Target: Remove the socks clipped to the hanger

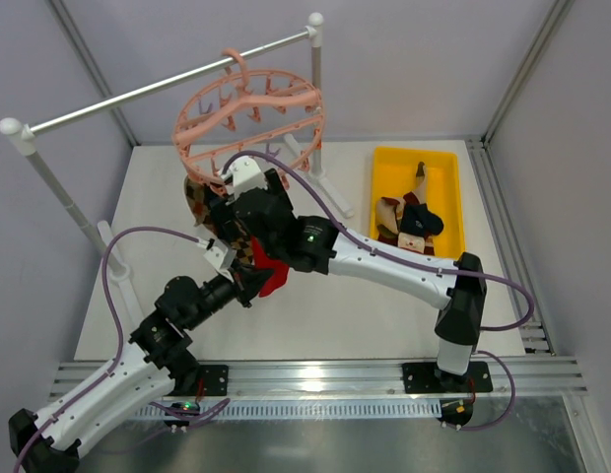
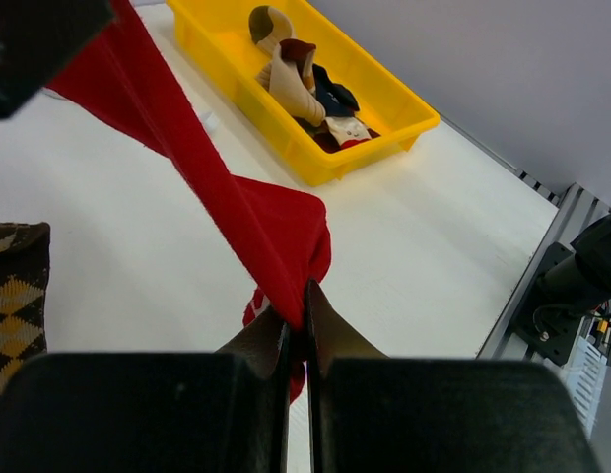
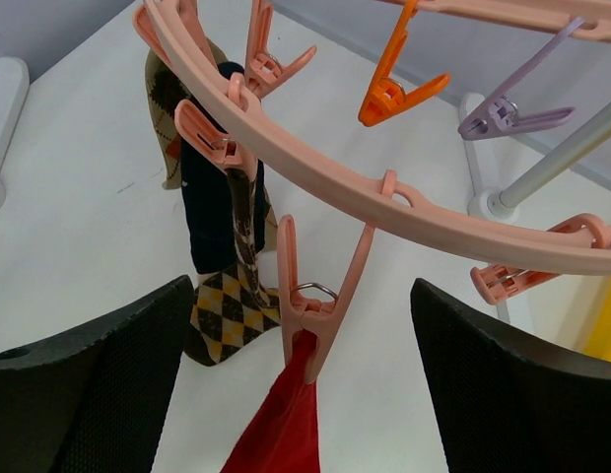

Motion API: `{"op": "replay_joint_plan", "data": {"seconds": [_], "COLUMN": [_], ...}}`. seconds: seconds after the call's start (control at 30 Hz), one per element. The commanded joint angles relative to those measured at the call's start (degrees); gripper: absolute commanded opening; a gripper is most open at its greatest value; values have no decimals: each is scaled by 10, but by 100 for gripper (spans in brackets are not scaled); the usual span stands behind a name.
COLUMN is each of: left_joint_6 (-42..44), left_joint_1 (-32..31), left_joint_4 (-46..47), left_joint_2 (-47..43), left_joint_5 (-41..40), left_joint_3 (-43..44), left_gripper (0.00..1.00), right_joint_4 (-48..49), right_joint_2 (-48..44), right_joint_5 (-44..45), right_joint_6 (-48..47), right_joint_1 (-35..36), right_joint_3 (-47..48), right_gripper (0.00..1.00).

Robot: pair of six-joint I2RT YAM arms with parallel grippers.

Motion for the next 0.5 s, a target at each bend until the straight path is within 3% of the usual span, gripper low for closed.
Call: {"op": "replay_joint_plan", "data": {"seconds": [0.0,0.07,0.17,0.2,0.23,0.47], "left_joint_6": [-1,0,0,0,1,1], "left_joint_1": [-5,-6,-7,-8,-9,-8], "left_joint_4": [14,15,17,18,18,17], "left_joint_2": [1,1,2,4,5,13], "left_joint_5": [23,25,31,31,31,23], "left_joint_3": [-1,-2,-3,-3,-3,-2], "left_gripper": [0,0,0,0,0,0], "right_joint_4": [-8,-7,6,13,17,25], "right_joint_2": [-1,1,4,5,6,5], "right_joint_5": [15,21,33,35,41,43], "right_joint_6": [-7,-12,-21,-25,-26,-25], "right_joint_1": [3,3,3,3,3,3], "right_joint_3": [35,37,38,38,35,30], "right_gripper": [88,82,57,39,4,4]}}
